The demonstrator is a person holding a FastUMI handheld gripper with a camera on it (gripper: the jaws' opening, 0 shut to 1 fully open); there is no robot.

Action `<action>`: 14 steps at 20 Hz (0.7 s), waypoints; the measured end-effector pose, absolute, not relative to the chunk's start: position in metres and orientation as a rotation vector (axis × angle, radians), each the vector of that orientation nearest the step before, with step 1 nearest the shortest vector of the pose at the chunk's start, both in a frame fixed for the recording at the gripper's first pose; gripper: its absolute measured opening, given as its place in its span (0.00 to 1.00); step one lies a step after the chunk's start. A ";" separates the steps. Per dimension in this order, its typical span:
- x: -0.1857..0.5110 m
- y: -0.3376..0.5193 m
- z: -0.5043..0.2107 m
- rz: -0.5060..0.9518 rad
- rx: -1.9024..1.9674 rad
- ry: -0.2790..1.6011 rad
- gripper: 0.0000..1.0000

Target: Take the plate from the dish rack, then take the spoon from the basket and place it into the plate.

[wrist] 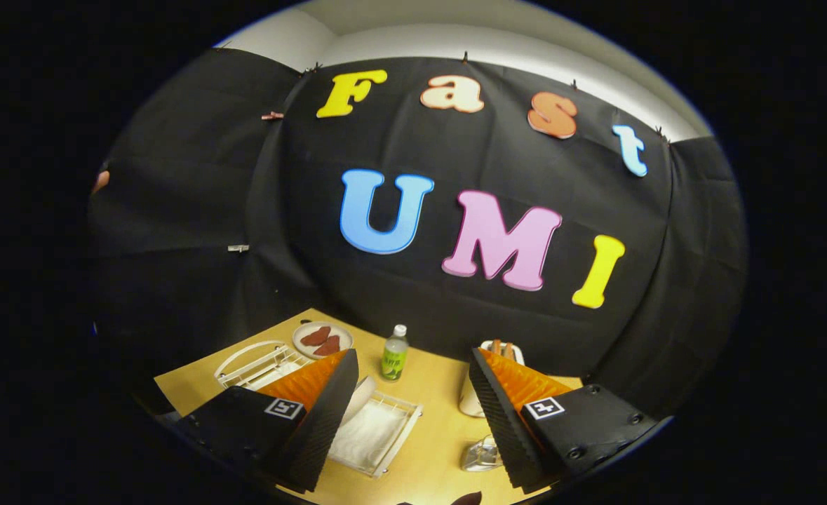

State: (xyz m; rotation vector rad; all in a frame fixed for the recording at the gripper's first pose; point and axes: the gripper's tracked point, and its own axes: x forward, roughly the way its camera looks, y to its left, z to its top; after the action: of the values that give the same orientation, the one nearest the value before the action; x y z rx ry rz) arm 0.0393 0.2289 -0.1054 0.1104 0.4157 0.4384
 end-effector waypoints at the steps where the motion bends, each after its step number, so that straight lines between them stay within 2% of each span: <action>1: 0.042 0.242 -0.121 0.445 0.136 0.476 0.98; 4: 0.049 0.273 -0.163 0.441 0.204 0.629 0.98; 14: 0.076 0.335 -0.270 0.329 0.174 0.920 0.98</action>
State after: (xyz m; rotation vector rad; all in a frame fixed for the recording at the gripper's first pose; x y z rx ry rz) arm 0.0759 0.3345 -0.2697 0.1736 0.9205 0.3294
